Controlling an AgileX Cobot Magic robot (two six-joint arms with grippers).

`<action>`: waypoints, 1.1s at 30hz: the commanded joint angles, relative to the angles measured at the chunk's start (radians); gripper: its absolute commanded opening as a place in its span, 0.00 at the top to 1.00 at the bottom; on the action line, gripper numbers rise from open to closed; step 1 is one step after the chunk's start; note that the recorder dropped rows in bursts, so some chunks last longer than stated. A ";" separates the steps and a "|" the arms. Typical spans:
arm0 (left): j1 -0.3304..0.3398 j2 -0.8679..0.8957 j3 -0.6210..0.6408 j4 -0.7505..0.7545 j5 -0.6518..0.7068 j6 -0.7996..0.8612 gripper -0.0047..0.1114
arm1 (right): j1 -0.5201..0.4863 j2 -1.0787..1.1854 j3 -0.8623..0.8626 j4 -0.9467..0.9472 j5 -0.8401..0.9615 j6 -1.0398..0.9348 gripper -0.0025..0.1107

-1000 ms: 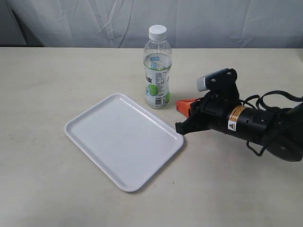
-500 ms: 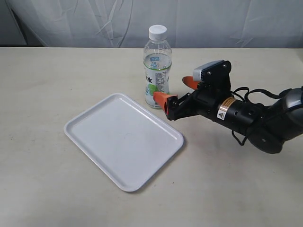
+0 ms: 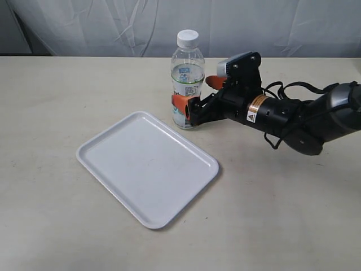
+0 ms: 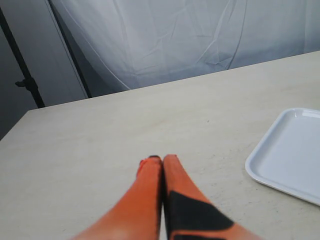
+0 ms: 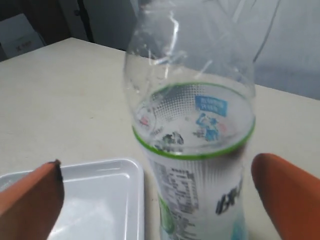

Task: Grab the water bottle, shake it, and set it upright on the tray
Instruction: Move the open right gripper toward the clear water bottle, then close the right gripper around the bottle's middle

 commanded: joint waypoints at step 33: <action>0.000 -0.005 0.004 -0.001 0.003 -0.004 0.96 | 0.088 0.141 -0.258 0.155 0.307 0.027 0.56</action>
